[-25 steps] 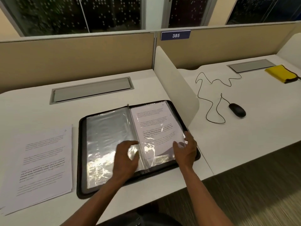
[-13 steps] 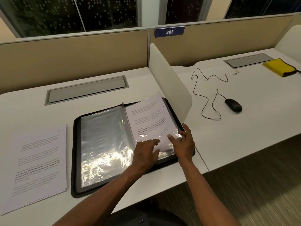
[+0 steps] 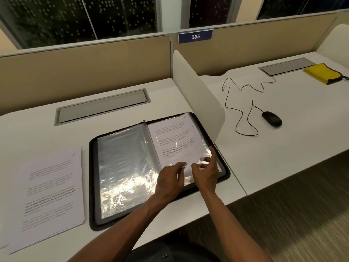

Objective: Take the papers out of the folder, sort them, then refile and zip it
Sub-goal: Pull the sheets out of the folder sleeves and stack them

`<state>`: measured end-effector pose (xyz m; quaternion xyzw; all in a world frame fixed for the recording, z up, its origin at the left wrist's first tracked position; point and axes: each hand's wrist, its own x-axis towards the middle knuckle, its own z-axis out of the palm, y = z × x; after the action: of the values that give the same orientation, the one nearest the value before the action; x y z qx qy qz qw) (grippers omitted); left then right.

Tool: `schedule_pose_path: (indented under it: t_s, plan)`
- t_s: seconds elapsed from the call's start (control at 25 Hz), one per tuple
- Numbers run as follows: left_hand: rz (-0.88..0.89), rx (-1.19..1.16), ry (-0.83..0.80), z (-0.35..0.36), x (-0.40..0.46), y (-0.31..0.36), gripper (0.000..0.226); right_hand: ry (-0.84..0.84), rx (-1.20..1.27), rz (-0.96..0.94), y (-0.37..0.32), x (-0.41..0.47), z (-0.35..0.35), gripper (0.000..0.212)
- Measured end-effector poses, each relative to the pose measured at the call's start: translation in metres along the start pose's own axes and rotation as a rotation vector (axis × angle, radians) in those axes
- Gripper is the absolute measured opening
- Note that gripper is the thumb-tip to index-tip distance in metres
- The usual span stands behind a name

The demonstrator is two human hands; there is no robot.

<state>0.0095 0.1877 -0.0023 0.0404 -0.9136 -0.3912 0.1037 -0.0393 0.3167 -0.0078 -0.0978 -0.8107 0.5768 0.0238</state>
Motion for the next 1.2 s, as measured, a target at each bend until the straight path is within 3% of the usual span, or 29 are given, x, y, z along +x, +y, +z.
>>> schedule_pose_path:
  t_s: [0.2, 0.56, 0.76, 0.84, 1.0, 1.08, 1.2]
  plan:
    - [0.05, -0.05, -0.048, -0.004, -0.005, -0.003, 0.033, 0.131, 0.006, 0.053, -0.01, -0.003, 0.016, 0.058]
    - [0.101, -0.098, -0.105, -0.014, -0.034, -0.022, 0.045, 0.157, -0.128, 0.092, 0.006, -0.057, -0.01, 0.044]
    - [0.174, -0.073, -0.062, -0.018, -0.063, -0.031, 0.051, 0.203, 0.138, 0.296, 0.011, -0.081, -0.028, 0.039]
    - [0.026, -0.169, -0.048, -0.023, -0.075, -0.026, 0.053, 0.219, 0.223, 0.358, 0.011, -0.091, -0.039, 0.031]
    - [-0.559, -0.475, -0.15, -0.044, -0.084, -0.004, 0.051, 0.297, 0.454, 0.446, 0.004, -0.119, -0.063, 0.026]
    - [-0.657, -0.567, -0.19, -0.051, -0.085, 0.003, 0.049, 0.294, 0.565, 0.478, -0.002, -0.136, -0.074, 0.029]
    - [-0.781, -0.785, -0.318, -0.051, -0.082, 0.009, 0.065, 0.294, 0.668, 0.475, -0.018, -0.161, -0.087, 0.035]
